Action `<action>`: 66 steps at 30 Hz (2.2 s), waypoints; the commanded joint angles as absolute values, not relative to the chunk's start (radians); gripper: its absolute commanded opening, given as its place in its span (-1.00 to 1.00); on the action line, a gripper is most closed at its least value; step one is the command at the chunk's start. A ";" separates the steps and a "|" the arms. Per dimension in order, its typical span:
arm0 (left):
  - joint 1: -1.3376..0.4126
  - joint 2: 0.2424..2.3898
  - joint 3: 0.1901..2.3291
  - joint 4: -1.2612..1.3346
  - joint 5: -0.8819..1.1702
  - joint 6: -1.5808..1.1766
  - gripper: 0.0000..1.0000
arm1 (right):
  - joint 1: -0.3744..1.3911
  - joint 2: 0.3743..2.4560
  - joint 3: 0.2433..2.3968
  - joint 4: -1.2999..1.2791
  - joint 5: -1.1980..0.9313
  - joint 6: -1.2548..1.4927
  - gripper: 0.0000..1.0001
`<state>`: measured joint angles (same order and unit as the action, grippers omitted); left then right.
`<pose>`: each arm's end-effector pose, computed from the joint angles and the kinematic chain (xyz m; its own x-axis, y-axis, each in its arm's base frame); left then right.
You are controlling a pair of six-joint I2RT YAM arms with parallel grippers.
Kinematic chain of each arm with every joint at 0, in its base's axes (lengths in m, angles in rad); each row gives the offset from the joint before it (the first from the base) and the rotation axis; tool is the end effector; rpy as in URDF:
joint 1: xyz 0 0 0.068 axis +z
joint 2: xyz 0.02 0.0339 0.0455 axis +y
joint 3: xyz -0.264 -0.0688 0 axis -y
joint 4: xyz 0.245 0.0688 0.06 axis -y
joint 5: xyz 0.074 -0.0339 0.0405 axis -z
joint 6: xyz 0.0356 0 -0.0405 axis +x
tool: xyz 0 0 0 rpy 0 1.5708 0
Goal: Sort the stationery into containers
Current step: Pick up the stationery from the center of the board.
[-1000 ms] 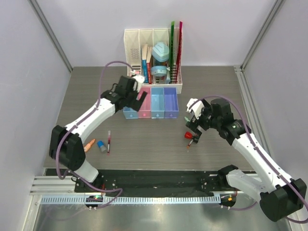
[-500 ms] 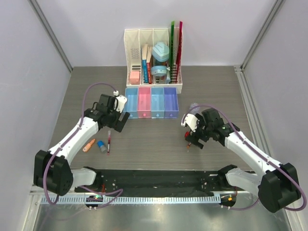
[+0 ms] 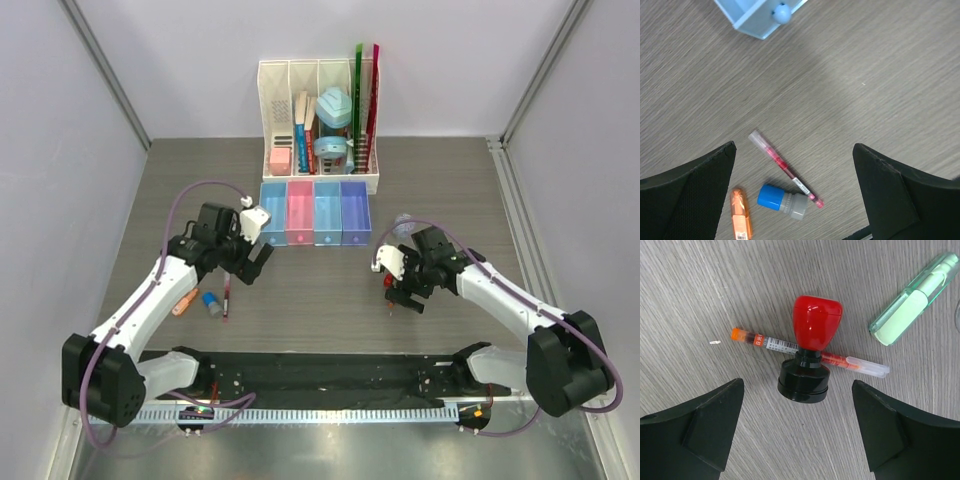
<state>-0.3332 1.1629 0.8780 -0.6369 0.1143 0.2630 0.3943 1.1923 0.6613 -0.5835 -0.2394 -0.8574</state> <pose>0.2192 -0.0802 0.2574 -0.6256 0.4898 -0.6072 0.5724 0.8170 0.0694 0.1924 0.0892 0.1890 -0.1872 -0.8735 -0.4493 -0.9341 0.2999 -0.1939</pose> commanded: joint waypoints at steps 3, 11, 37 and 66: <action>-0.328 1.114 0.862 -0.632 0.239 0.340 1.00 | 0.353 1.201 0.652 -0.523 -0.290 -0.896 0.80; -0.328 1.127 0.859 -0.627 0.275 0.348 1.00 | 0.314 1.223 0.649 -0.494 -0.307 -0.905 0.51; -0.330 1.497 1.118 -0.638 0.866 0.376 0.96 | 0.386 0.919 0.765 -0.536 -0.304 -0.804 -0.87; -0.454 1.867 1.630 -1.000 1.191 0.568 0.69 | 0.586 1.200 1.081 -0.483 -0.390 -0.617 -0.87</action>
<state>-0.4397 1.9408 1.6833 -1.2701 1.2510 0.7895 0.5690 1.1900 1.0397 -0.5232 -0.3779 -0.6395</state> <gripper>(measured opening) 0.847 0.429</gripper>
